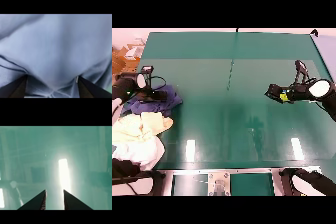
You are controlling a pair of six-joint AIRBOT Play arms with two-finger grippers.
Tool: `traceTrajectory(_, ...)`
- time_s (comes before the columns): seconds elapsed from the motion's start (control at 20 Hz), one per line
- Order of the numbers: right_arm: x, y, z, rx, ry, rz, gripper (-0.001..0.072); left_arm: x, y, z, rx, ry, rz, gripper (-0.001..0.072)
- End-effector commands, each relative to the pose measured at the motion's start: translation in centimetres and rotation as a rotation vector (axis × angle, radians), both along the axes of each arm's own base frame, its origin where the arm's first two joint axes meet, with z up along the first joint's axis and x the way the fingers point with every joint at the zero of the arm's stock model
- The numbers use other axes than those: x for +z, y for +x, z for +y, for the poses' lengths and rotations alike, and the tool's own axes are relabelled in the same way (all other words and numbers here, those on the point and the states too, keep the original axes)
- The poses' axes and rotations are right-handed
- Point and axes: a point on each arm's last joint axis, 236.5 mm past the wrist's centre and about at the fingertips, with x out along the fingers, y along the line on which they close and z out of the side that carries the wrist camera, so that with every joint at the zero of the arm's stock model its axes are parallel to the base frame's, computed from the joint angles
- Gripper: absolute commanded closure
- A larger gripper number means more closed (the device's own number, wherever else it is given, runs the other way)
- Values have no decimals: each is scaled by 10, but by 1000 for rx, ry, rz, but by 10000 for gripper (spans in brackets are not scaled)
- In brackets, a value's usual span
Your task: Fold the shirts.
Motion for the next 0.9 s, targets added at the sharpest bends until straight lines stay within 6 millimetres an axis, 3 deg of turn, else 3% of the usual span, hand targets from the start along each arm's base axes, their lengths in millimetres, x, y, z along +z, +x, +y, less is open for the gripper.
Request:
traceTrajectory(0.0,3,5,-1,-10,0,-24,439,-27,10,11,-18,17,9,282)
traceTrajectory(0.05,3,5,-1,-10,0,-24,441,-26,8,11,-54,27,23,652)
traceTrajectory(0.15,3,5,-2,-11,0,-24,462,-13,12,11,-71,29,32,687)
traceTrajectory(0.2,2,5,-2,-11,0,-22,514,2,19,7,-75,25,15,687)
traceTrajectory(0.3,2,3,-2,-9,0,-13,565,49,41,-21,-133,-33,-71,688)
traceTrajectory(0.4,4,0,-9,-15,1,9,641,111,58,-81,-238,-138,-189,688)
traceTrajectory(0.45,6,-1,-14,-21,0,20,641,140,61,-116,-295,-183,-240,688)
traceTrajectory(0.55,13,-4,-29,-28,-8,34,663,186,53,-197,-442,-270,-322,688)
traceTrajectory(0.7,21,-10,-50,-38,-16,67,668,205,28,-295,-579,-372,-376,688)
traceTrajectory(0.85,21,-14,-65,-61,-18,86,668,180,-1,-370,-659,-456,-320,686)
